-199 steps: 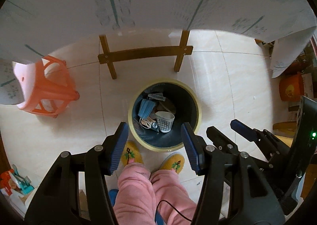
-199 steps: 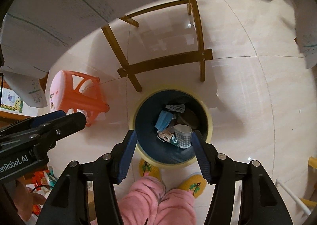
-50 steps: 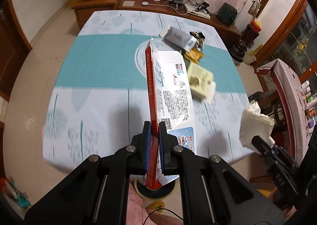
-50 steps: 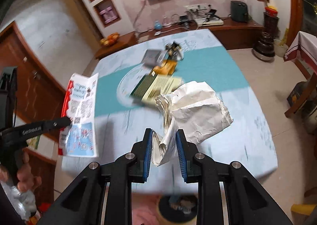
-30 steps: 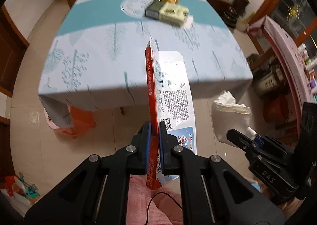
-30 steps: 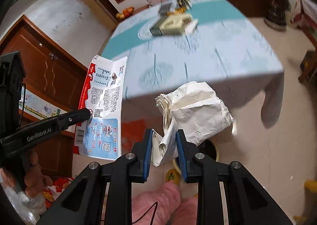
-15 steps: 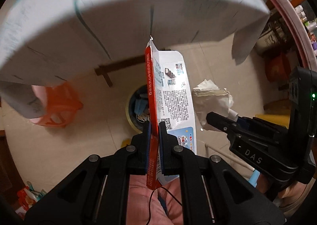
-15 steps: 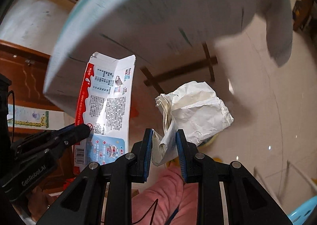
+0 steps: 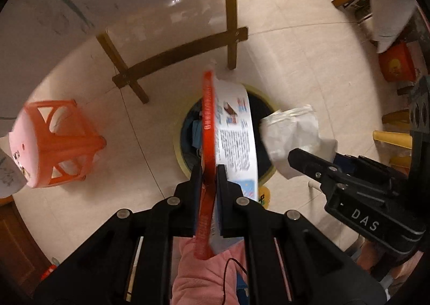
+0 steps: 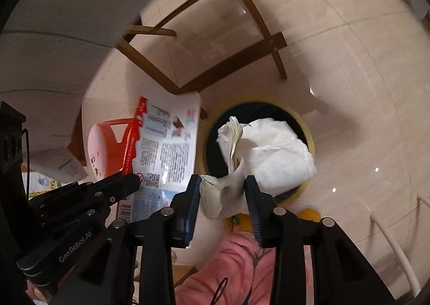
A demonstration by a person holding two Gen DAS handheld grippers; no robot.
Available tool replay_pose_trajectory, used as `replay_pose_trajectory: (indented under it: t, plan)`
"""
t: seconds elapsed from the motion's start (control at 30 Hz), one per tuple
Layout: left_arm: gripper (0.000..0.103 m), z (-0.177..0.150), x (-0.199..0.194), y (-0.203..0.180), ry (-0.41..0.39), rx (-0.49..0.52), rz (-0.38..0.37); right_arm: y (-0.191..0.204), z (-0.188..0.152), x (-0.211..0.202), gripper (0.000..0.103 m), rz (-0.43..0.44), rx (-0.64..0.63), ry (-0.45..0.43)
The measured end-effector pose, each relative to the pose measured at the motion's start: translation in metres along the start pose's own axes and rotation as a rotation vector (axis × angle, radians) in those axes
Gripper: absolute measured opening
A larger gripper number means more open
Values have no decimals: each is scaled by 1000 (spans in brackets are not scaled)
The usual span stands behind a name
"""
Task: Collect trash
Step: 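Carry the box and tissue down over the black bin and open both tools, then raise both empty tools back over the table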
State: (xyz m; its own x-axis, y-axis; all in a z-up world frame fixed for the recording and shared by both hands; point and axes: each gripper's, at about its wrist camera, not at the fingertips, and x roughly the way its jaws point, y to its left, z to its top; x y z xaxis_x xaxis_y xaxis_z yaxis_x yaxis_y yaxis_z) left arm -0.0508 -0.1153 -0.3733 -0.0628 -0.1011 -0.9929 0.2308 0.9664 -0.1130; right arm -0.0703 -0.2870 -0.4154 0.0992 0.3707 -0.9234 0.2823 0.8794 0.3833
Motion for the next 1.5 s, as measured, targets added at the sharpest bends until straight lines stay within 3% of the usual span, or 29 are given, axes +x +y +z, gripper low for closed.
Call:
replay_pose_trajectory:
  t: [0.23, 0.53, 0.7, 1.0, 1.5]
  plan:
    - [36, 7, 32, 12, 28, -11, 21, -12, 3, 34, 38, -46, 6, 9]
    - [37, 4, 20, 17, -10, 0, 63, -16, 6, 37, 41, -66, 24, -1]
    - [37, 4, 1, 18, -38, -8, 68, -6, 6, 20, 41, -70, 16, -17]
    - [37, -2, -58, 10, -79, -18, 70, 22, 2, -31, 41, -65, -9, -33]
    - [37, -31, -212, -6, -199, -62, 50, 101, -13, -173, 41, -22, -162, -87]
